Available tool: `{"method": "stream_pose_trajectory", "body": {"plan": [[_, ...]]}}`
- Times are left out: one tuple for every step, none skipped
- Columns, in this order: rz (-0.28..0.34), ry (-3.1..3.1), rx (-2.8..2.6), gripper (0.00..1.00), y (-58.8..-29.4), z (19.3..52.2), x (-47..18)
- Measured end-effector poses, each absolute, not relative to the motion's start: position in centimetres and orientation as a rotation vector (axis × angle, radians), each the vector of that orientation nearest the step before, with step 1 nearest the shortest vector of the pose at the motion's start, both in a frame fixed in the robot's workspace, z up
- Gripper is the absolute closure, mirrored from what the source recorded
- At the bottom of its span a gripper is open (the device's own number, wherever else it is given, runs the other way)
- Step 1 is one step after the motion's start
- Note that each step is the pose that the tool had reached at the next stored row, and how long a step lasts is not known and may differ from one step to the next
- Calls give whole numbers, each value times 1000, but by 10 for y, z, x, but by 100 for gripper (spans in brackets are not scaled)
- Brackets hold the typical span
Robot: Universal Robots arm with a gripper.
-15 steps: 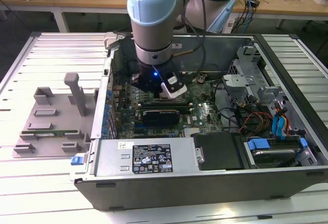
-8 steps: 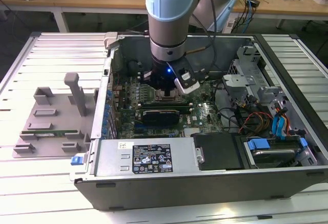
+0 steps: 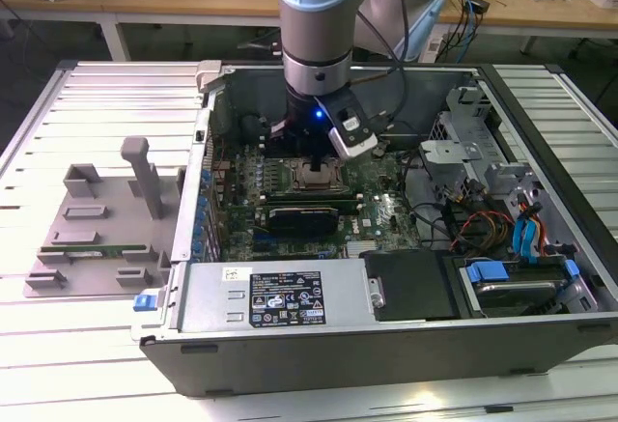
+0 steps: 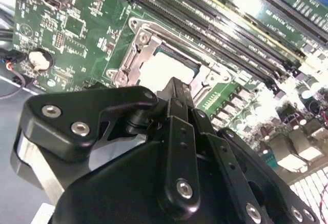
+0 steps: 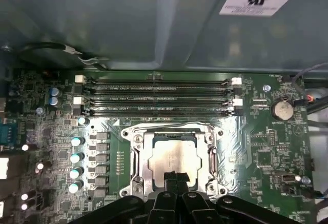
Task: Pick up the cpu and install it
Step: 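Install the second cpu locking lever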
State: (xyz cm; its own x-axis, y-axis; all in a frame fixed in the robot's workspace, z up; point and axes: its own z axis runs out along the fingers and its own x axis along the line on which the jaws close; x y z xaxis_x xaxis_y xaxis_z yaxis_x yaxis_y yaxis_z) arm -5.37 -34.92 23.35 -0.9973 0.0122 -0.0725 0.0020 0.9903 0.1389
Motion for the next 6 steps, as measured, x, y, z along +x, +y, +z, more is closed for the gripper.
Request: {"method": "stream_pose_trajectory", "body": {"plan": [[213, 3061, 11, 89, -349, 234, -54], [213, 3061, 11, 89, -349, 234, -54], [213, 3061, 11, 89, -349, 234, -54], [213, 3061, 11, 89, -349, 234, -54], [213, 3061, 11, 89, -349, 234, -54], [213, 3061, 11, 89, -349, 234, -54]]}}
